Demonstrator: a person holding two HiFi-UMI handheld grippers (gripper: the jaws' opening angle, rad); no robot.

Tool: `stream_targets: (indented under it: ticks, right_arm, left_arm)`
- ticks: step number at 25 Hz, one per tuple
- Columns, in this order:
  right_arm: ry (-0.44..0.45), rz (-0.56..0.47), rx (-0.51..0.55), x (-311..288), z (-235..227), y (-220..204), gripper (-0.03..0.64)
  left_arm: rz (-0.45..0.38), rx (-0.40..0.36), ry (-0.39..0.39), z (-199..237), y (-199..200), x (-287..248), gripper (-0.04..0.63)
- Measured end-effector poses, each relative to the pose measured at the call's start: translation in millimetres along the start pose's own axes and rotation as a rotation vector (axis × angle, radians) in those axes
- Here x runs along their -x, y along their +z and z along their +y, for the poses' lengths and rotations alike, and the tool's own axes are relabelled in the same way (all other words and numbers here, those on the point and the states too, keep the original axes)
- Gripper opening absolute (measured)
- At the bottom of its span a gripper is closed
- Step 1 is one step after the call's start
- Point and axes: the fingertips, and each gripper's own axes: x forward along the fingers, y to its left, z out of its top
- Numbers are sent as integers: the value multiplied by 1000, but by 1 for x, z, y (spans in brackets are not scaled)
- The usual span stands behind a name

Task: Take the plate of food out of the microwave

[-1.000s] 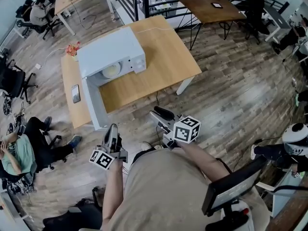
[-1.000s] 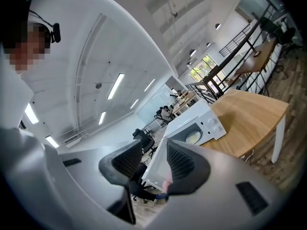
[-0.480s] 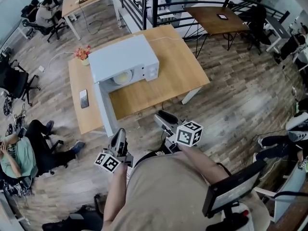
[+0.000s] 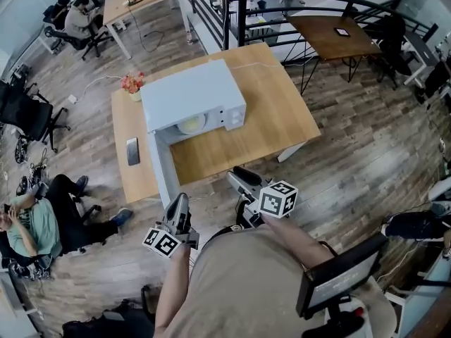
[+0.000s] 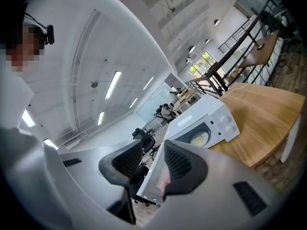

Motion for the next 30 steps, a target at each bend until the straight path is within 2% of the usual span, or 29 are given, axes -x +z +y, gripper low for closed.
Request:
stream_targets:
  ticks: [8, 13, 22, 30]
  right_arm:
    - [59, 85, -10, -35, -39, 47, 149]
    - [81, 118, -31, -42, -68, 69, 149]
    - [79, 210, -80, -55, -129, 81, 149]
    - [103, 285, -54, -79, -144, 77, 149]
  left_arm:
    - [-57, 39, 101, 12, 12, -52, 5]
    - [-52, 22, 148, 10, 9, -89, 5]
    - [-86, 9, 254, 16, -2, -125, 5]
    - [-166, 12, 330, 26, -1, -126, 5]
